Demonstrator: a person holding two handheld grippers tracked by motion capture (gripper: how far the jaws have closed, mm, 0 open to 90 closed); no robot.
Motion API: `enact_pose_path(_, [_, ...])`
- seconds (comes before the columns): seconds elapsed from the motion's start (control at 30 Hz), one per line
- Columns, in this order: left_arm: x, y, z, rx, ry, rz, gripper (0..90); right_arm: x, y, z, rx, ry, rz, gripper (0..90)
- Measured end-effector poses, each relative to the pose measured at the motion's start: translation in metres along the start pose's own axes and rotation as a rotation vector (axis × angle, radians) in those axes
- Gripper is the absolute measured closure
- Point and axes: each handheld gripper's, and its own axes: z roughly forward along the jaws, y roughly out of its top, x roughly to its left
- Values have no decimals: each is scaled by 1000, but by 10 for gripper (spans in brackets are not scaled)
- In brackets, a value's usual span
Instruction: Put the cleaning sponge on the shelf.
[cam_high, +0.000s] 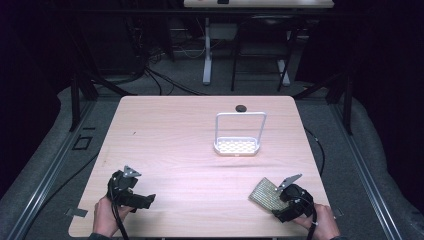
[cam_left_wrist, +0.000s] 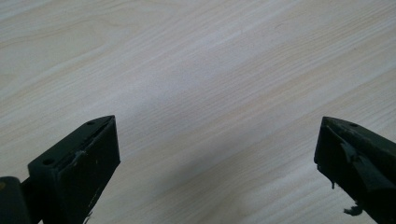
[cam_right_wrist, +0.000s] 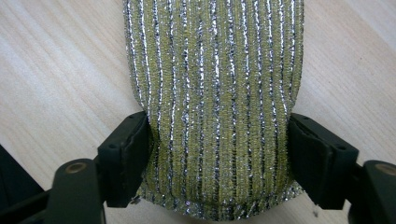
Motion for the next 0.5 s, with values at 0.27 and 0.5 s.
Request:
enact_pose_path(0.27, [0,0,0,-4,3,1,4,3,1,-3,-8,-13,-22,305])
enact_pose_path(0.5, [1,0,0,-4,3,-1,4,3,1,-9,-40,-15,-9,314])
